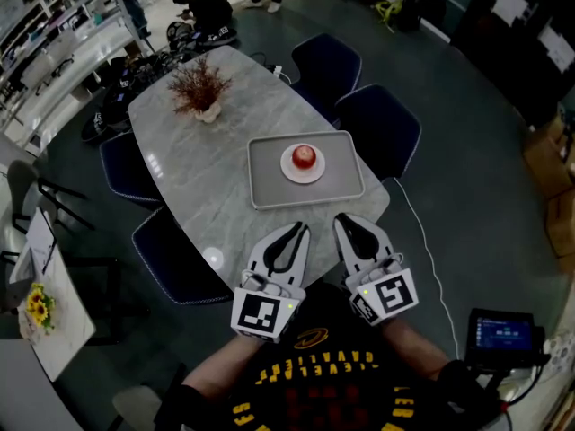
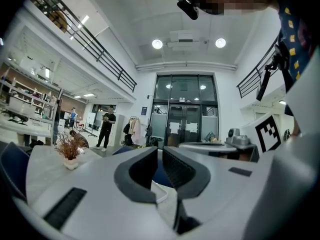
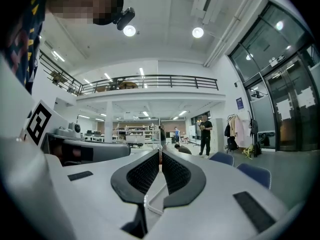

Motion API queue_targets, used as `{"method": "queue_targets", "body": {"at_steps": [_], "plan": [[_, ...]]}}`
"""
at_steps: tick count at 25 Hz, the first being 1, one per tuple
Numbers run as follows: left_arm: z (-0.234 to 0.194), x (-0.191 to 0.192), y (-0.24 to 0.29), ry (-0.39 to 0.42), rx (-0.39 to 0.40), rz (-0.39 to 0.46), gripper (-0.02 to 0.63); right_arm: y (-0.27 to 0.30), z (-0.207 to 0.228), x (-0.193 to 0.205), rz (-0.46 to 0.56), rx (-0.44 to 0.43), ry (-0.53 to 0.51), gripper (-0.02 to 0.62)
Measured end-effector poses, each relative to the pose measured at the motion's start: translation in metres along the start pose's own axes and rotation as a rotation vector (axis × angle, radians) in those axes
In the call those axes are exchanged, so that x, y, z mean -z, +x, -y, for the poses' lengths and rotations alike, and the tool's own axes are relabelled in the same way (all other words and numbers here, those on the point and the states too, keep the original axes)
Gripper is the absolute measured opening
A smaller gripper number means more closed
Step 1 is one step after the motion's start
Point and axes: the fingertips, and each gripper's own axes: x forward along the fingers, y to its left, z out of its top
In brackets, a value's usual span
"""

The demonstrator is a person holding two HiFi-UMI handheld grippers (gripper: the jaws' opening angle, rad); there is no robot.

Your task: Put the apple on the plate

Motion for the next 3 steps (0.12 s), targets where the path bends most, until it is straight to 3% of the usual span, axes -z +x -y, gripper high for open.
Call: {"method": "queue_targets", "body": {"at_steps": [3], "plan": [[-0.002, 0.0014, 0.0004, -0.017, -0.002, -0.004, 0.032, 0.0011, 0.0004, 0.0027, -0.007, 0.001, 0.007, 0.026]]}}
